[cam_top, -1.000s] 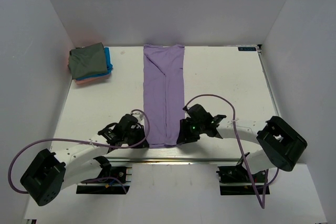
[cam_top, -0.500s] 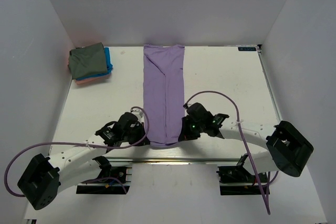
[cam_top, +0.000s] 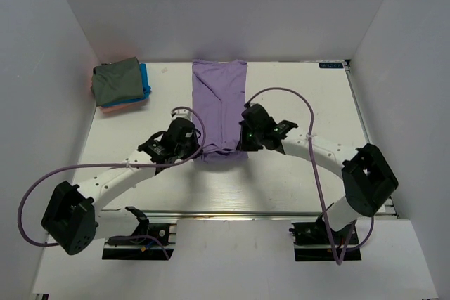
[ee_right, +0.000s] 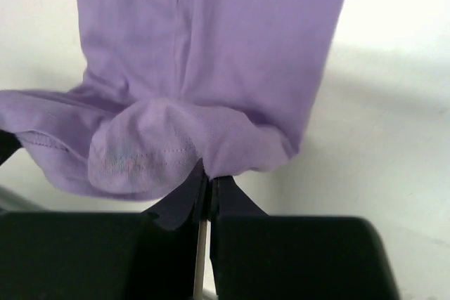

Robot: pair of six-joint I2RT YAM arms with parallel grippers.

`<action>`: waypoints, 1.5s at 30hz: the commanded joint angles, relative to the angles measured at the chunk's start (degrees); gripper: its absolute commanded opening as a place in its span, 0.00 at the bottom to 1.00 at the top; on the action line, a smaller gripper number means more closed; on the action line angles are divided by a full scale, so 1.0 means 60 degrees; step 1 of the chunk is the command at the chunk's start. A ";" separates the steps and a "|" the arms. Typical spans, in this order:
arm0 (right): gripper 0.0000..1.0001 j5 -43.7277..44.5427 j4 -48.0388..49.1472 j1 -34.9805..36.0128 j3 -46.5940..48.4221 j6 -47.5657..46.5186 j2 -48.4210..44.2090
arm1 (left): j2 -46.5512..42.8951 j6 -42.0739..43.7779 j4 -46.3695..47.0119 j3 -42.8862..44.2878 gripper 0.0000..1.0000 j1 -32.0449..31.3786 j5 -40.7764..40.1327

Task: Fold and stack the t-shirts
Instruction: Fold the folded rectangular tshirt in 1/3 of the way

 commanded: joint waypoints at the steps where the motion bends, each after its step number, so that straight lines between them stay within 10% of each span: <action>1: 0.00 0.0570 -0.0307 -0.0455 0.1014 -0.0608 0.0309 | 0.0363 0.0105 0.0065 0.0897 0.00 0.0283 -0.1056; 40: 0.00 -0.2301 -0.0528 -0.3224 0.7696 -0.2719 0.6301 | 0.7352 0.2888 0.1795 0.6421 0.00 0.3007 0.0555; 45: 0.26 -0.2360 0.0568 -0.3517 0.7682 -0.2179 0.6506 | 0.7925 0.2626 0.1766 0.7066 0.32 0.3270 0.0643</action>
